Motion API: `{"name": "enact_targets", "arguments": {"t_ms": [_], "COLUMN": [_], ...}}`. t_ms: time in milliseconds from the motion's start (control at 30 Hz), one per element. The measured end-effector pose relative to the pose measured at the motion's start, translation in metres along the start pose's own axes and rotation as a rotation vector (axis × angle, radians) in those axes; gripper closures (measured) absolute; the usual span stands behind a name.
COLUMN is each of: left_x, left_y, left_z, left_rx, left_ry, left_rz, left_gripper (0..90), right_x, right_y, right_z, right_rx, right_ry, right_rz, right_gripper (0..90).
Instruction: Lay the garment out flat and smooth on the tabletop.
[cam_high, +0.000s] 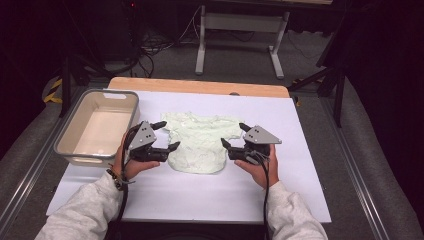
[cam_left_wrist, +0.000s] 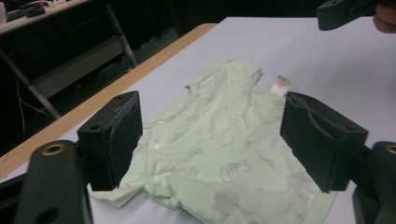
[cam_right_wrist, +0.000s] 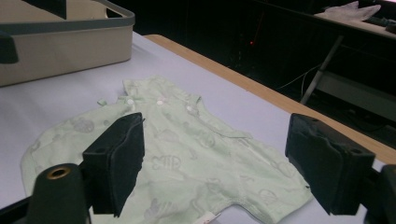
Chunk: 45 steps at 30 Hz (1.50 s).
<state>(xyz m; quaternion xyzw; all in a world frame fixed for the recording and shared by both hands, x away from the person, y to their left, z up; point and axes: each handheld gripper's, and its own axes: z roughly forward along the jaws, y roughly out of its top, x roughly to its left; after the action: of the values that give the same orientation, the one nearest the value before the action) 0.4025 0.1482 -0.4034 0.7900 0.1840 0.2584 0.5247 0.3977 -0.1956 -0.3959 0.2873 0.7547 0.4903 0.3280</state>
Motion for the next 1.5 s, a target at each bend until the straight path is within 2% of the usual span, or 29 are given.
{"name": "enact_targets", "arguments": {"t_ms": [67,167,467,533,667,767,967,1100,1267,1500], "left_x": [0.0,0.0,-0.006,-0.008,-0.01,-0.012,-0.018,-0.022,-0.028,-0.032], "left_y": [0.0,0.0,-0.006,-0.007,-0.011,-0.013,-0.018,-0.024,-0.031,-0.045], "left_z": [-0.004,-0.006,-0.019,-0.022,-0.029,-0.033,-0.039,-0.041,-0.044,-0.051], "left_rx": [-0.006,-0.015,-0.017,-0.021,-0.023,-0.027,-0.02,-0.018,-0.002,0.028], "left_ry": [-0.022,-0.028,-0.044,-0.05,-0.055,-0.048,-0.043,-0.033,-0.039,-0.026], "left_rz": [0.011,0.0,0.021,0.02,0.015,0.027,0.024,0.023,0.028,0.022], "left_gripper": [18.2,16.9,11.3,11.1,10.0,9.5,8.9,8.7,8.2,8.3], "right_x": [0.002,0.002,0.005,0.006,0.007,0.009,0.014,0.017,0.022,0.028], "right_y": [-0.001,-0.002,-0.008,-0.009,-0.012,-0.014,-0.018,-0.022,-0.027,-0.036], "right_z": [-0.004,-0.007,-0.018,-0.019,-0.023,-0.025,-0.032,-0.034,-0.037,-0.04], "right_rx": [0.002,-0.004,-0.013,0.0,-0.006,-0.008,-0.027,-0.014,-0.004,0.014], "right_ry": [0.0,0.01,0.012,0.002,0.012,0.017,0.031,0.033,0.024,0.045], "right_rz": [0.004,0.01,0.04,0.025,0.017,-0.003,-0.026,-0.044,-0.072,-0.093], "right_gripper": [18.5,17.6,13.3,11.9,11.6,12.4,13.3,13.6,14.2,15.0]}}
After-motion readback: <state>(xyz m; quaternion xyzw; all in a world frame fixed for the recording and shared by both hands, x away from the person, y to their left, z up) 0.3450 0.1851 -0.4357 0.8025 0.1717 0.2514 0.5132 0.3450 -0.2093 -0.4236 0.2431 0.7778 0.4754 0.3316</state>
